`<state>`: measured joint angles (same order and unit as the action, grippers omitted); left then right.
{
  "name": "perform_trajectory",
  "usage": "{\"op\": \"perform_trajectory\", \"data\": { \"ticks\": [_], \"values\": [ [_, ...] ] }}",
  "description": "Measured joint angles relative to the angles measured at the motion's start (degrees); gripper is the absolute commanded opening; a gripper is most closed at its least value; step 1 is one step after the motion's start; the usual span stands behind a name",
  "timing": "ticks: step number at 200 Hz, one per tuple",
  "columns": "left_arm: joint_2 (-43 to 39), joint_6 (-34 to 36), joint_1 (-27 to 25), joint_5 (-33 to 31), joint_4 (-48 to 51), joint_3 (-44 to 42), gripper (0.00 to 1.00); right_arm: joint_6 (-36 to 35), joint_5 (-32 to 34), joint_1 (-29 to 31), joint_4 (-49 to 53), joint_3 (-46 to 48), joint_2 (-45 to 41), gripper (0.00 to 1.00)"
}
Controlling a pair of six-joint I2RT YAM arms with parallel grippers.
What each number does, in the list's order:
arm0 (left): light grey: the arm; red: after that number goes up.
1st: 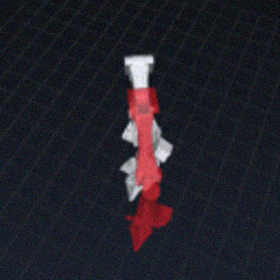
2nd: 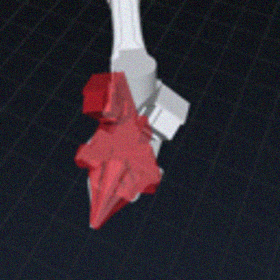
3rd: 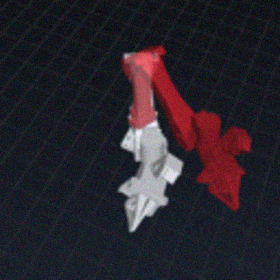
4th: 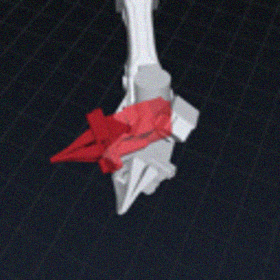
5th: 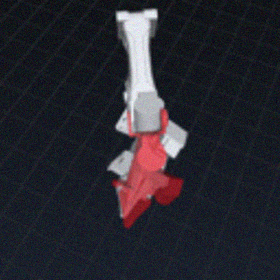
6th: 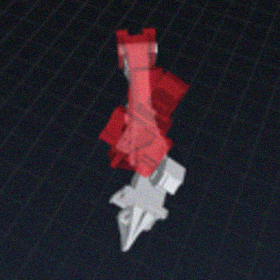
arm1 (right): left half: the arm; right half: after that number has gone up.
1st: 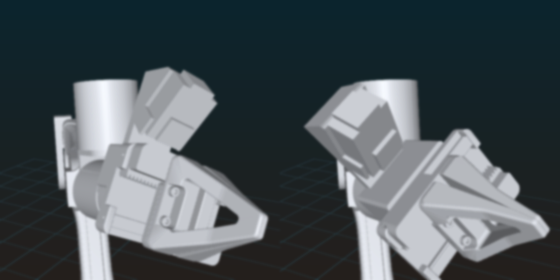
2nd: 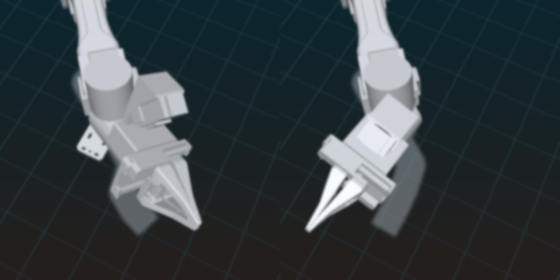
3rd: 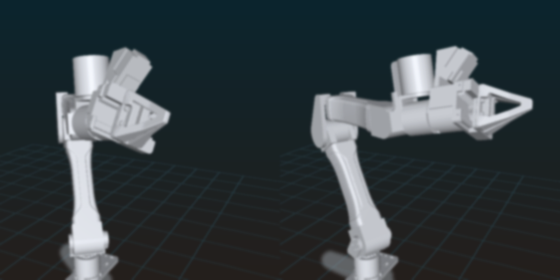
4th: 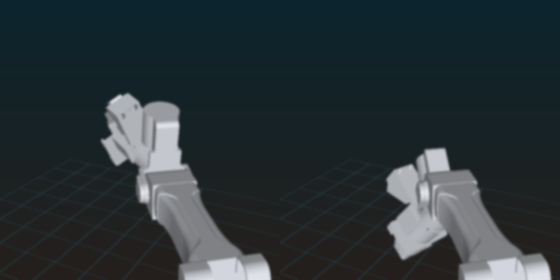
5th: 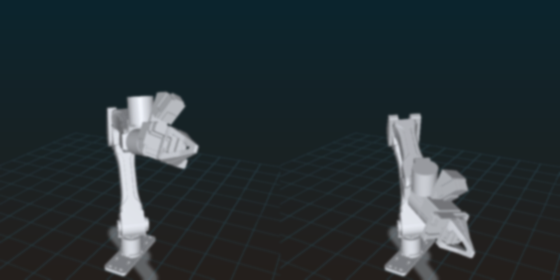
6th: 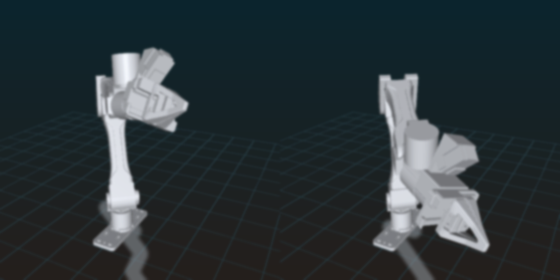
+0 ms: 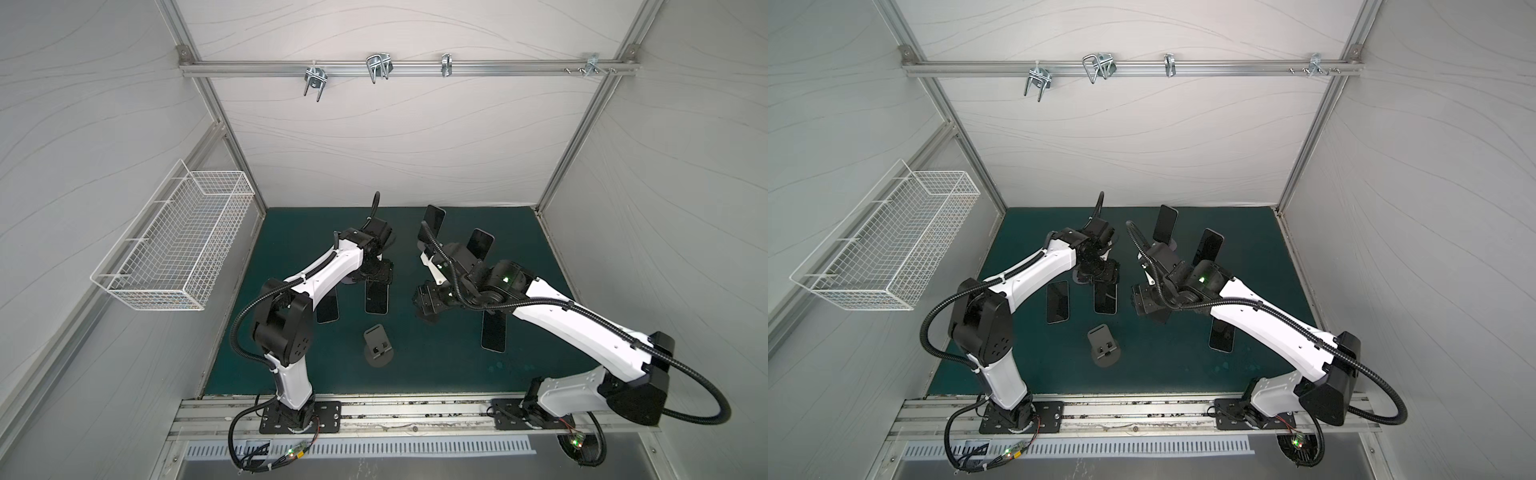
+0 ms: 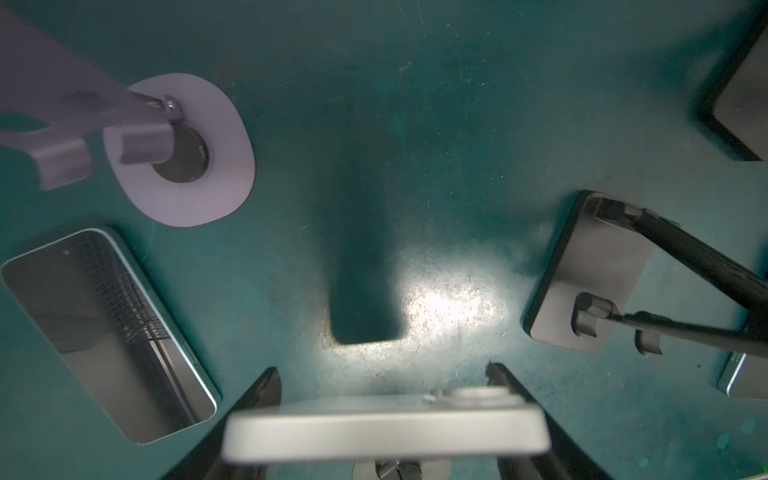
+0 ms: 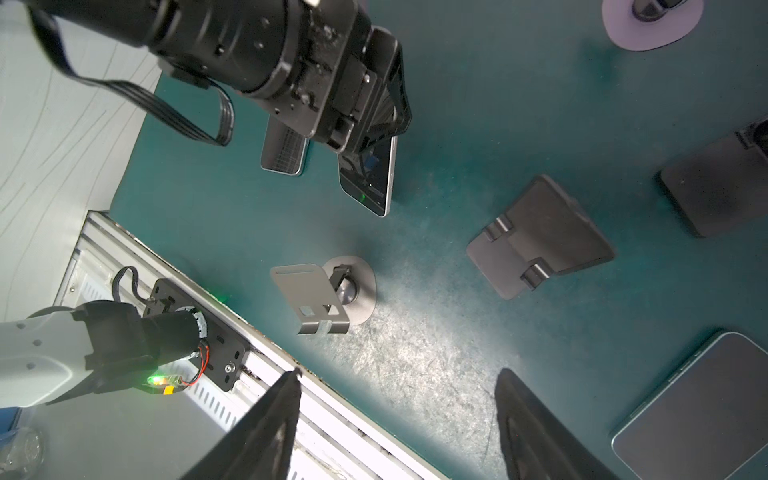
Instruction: Remove the phone from the phone stand
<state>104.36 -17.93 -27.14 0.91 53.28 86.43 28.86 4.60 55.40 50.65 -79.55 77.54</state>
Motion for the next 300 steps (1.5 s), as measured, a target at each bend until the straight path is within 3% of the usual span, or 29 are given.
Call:
{"op": "perform_trajectory", "data": {
  "ticks": [207, 300],
  "values": [
    [20.4, 5.1, 0.2, 2.4, 12.6, 20.7, 0.53, -3.4, -6.9, -8.9, -1.1, 5.5, -1.5, 0.75],
    [28.5, 5.3, 0.2, 4.4, 15.2, 24.5, 0.56, -4.8, -8.8, -11.6, -1.2, 5.6, 0.3, 0.75]
  ]
}}
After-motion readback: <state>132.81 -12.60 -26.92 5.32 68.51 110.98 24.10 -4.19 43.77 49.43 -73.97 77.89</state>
